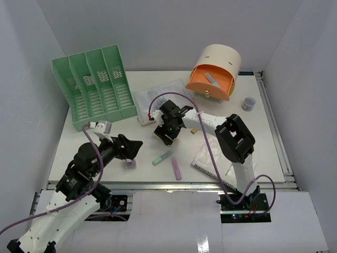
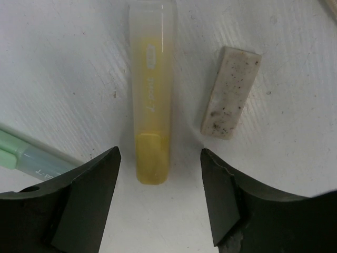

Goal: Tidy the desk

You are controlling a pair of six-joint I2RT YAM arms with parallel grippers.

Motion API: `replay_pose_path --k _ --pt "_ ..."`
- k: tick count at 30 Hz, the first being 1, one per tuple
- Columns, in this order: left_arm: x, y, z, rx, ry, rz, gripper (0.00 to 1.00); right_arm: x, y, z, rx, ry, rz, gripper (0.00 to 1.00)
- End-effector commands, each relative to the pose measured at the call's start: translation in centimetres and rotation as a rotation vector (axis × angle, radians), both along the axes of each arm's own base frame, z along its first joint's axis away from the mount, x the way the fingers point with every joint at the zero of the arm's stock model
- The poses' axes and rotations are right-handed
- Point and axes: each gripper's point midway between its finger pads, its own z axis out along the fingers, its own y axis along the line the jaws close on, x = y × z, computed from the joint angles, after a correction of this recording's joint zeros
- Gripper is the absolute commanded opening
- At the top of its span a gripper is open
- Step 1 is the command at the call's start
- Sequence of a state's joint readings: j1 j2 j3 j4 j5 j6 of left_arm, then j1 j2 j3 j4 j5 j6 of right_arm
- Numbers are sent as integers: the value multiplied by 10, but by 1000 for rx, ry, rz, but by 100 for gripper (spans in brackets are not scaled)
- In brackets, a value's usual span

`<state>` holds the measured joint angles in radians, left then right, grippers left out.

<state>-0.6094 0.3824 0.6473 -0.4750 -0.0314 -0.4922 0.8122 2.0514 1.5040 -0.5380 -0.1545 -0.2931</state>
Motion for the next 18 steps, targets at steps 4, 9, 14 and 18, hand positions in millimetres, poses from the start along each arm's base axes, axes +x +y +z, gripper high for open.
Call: replay_pose_path --k 4,9,14,18 --pt "-8 0 -14 -4 35 -20 98 -3 5 -12 -17 9 8 55" --pt "-12 3 -13 -17 26 -19 97 -12 3 -24 -48 20 30 38" --pt "-14 5 -10 -33 9 -15 98 -16 0 -20 -43 14 53 22" --pt "-14 4 -13 -29 14 -19 98 -32 5 1 25 47 151 18"
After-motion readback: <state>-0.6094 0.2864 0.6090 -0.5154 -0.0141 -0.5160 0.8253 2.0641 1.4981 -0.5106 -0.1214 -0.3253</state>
